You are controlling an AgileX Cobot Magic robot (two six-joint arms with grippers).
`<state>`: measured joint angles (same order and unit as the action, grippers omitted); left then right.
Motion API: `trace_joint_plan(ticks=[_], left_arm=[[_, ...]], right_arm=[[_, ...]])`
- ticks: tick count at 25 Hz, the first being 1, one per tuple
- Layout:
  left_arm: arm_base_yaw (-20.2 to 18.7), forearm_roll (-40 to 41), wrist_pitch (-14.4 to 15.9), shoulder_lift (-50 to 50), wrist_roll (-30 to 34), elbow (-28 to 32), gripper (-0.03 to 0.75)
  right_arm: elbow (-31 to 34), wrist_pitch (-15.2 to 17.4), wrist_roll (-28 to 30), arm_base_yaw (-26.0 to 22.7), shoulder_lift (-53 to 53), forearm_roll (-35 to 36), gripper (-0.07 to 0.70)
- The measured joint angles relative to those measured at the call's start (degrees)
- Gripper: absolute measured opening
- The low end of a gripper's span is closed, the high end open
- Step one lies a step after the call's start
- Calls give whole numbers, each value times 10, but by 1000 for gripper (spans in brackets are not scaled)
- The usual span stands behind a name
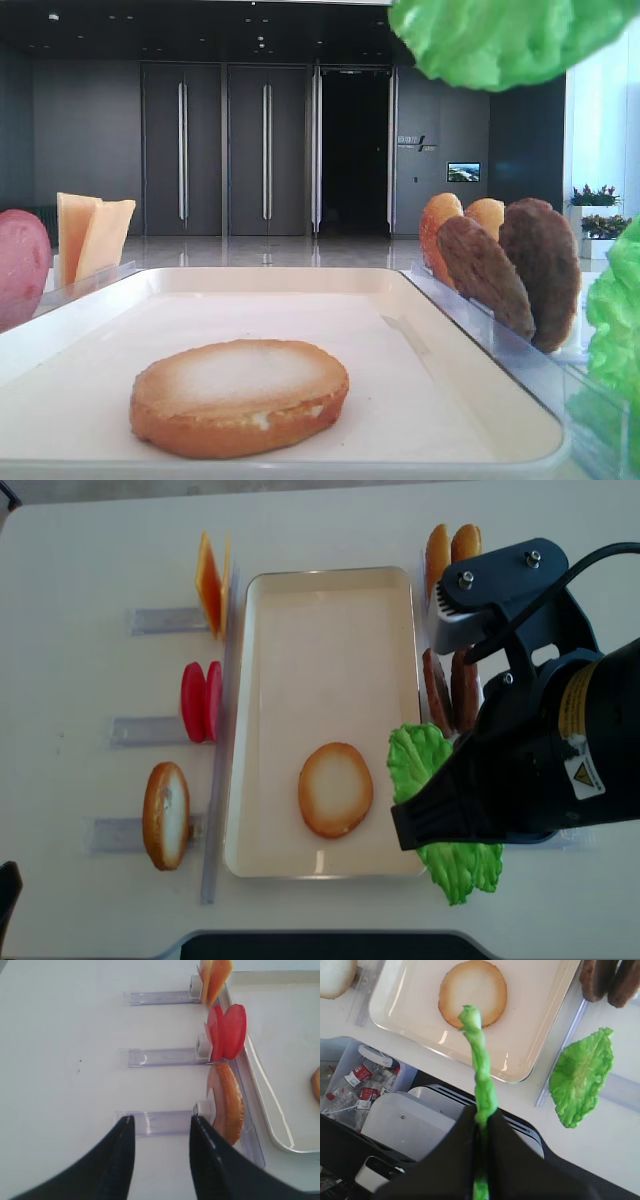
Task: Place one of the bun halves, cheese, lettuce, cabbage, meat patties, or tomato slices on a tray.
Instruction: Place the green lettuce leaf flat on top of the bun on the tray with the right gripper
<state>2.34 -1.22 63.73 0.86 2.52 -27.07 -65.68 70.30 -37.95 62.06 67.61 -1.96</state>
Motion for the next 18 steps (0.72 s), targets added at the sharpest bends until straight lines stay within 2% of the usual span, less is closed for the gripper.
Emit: trace_joint_plan(ticks=[4,9,16,18], left_arm=[[0,0,0,0,0,0,284],[0,0,0,0,0,0,283],[0,0,0,0,0,0,283],[0,0,0,0,0,0,283]], right_arm=[[0,-9,4,1,11,-2,36],[0,-79,70,1,37,23,36],[30,-181,249,-41,71,222,36],[53,-196,297,-67,70,269,36]])
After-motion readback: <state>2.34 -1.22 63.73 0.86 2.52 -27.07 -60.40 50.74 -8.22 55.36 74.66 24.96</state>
